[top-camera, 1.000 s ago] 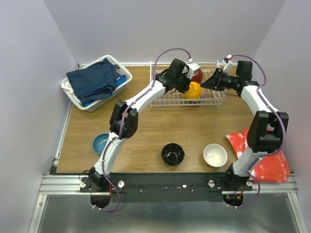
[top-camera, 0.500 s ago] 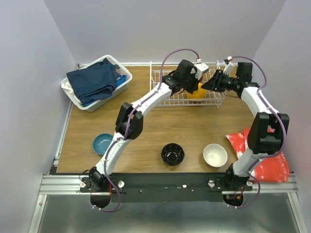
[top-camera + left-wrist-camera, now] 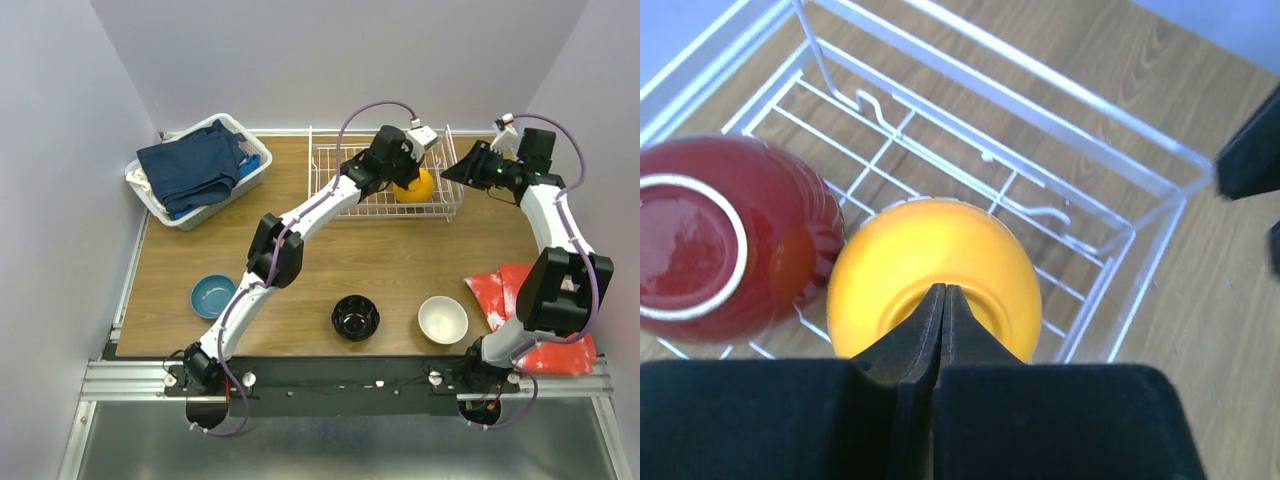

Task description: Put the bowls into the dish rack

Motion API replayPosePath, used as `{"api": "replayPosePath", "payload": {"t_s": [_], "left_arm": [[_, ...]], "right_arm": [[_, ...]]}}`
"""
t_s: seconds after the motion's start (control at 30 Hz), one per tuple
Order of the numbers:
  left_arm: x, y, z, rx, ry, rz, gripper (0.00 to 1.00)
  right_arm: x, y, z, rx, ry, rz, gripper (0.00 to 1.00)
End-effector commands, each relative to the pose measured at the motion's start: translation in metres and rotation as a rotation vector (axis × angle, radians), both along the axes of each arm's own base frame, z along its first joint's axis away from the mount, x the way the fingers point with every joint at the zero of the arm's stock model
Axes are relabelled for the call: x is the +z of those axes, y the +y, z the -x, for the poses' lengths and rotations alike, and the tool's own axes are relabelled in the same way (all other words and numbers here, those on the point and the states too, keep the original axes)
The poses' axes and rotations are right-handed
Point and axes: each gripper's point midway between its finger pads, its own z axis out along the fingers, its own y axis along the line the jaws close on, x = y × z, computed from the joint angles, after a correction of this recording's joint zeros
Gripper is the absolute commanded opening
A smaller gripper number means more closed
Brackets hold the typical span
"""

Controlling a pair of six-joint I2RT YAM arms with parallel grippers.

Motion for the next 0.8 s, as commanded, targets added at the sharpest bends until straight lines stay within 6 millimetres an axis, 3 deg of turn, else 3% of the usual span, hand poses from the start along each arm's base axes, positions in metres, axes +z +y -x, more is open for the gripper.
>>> {"api": "replayPosePath", "payload": {"t_s": [0.0,0.1,0.2,0.23,0.3,0.33,0.37,0.4,0.43,0.47,0.5,0.6,0.63,0.77], "left_arm": [[0.017,-0.02,-0.012,0.034,-0.083,0.082,0.07],[0.015,-0.028,-0.005,0.016,-0.075,0.096,0.07],[0.042,-0.028,-0.001,0.016,-0.075,0.145,0.06],[0.069,-0.025,0.001,0.017,-0.1,0.173,0.06],[0.096,-0.014,-0.002,0.034,-0.117,0.209,0.06],[0.099,-0.008,-0.004,0.046,-0.109,0.214,0.06],[0.13,0.003,-0.002,0.058,-0.137,0.253,0.06],[0.145,0.018,-0.013,0.101,-0.158,0.292,0.07],[0.127,0.028,-0.018,0.138,-0.132,0.266,0.07],[0.153,0.045,-0.018,0.172,-0.165,0.293,0.07],[0.154,0.061,-0.028,0.217,-0.173,0.285,0.04],[0.122,0.096,-0.046,0.339,-0.149,0.18,0.0],[0.108,0.114,-0.057,0.39,-0.125,0.155,0.0],[0.066,0.142,-0.079,0.49,-0.072,0.088,0.0]], "right_arm": [[0.003,-0.019,0.01,-0.052,0.009,0.03,0.46],[0.004,-0.022,0.012,-0.066,0.01,0.027,0.46],[0.004,-0.024,0.012,-0.079,0.006,0.025,0.46],[0.004,-0.026,0.011,-0.084,0.004,0.021,0.46],[0.001,-0.027,0.012,-0.093,0.009,0.012,0.46],[-0.001,-0.027,0.012,-0.094,0.011,0.01,0.46],[-0.002,-0.027,0.013,-0.093,0.011,0.008,0.46],[-0.003,-0.026,0.014,-0.088,0.012,0.008,0.46],[-0.006,-0.026,0.015,-0.084,0.016,0.01,0.46],[-0.008,-0.026,0.016,-0.07,0.005,0.025,0.46],[-0.011,-0.027,0.017,-0.062,0.005,0.036,0.46],[-0.02,-0.036,0.012,-0.082,0.01,0.099,0.44],[-0.022,-0.039,0.011,-0.091,0.014,0.113,0.39],[-0.015,-0.044,0.002,-0.089,-0.019,0.152,0.18]]}}
